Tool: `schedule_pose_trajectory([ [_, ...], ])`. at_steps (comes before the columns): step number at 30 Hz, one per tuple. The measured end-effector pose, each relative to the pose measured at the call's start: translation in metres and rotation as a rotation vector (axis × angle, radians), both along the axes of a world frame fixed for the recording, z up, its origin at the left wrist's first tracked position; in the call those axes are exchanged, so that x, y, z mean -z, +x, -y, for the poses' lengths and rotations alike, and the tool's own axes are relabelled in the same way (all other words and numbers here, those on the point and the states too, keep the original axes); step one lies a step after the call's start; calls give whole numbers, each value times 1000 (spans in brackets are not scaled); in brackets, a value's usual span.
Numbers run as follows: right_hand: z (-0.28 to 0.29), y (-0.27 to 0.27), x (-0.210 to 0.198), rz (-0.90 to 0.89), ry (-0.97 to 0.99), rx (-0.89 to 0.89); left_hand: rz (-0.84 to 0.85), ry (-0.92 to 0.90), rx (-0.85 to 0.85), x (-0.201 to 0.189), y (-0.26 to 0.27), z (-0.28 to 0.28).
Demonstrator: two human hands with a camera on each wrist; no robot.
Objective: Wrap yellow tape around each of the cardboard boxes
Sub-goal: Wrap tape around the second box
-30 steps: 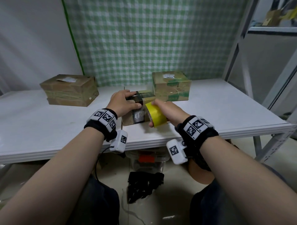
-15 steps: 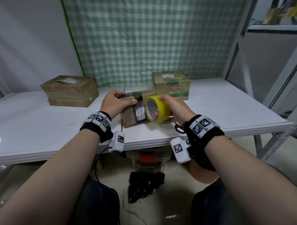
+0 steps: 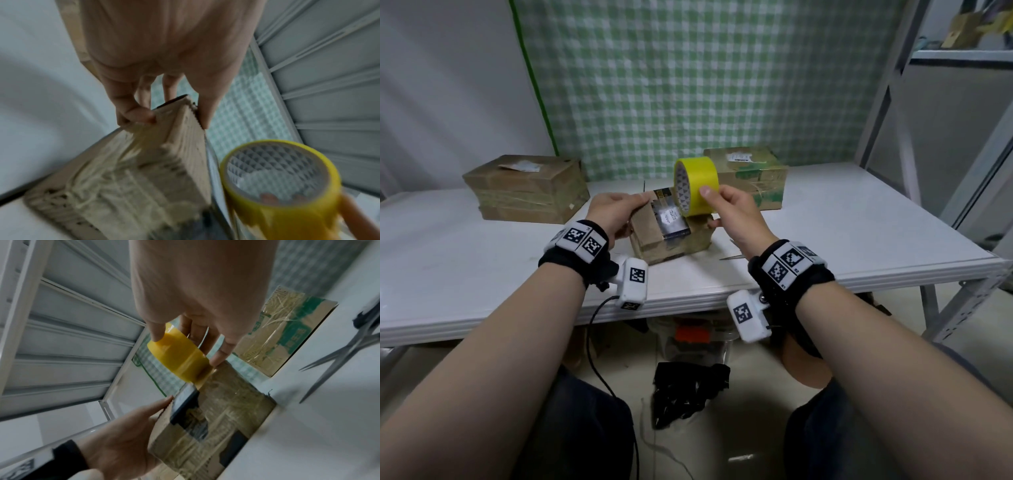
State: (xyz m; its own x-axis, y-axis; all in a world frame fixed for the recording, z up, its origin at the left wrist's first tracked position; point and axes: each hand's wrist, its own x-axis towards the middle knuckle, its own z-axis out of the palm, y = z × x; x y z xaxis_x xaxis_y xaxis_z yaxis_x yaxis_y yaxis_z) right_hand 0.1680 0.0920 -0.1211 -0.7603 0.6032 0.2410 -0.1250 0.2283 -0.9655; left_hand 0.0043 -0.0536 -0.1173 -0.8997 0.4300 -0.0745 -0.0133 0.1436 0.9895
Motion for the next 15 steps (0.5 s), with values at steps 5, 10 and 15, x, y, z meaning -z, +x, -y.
schedule_pose_trajectory([
  [5, -1, -25, 0, 35, 12, 36, -33, -23, -5, 0, 4, -4],
  [10, 7, -39, -11, 26, 8, 73, -282, -175, 146, 5, 5, -10],
  [15, 9, -32, -13, 97, 111, 90, -444, -307, 335, 11, 16, -10],
])
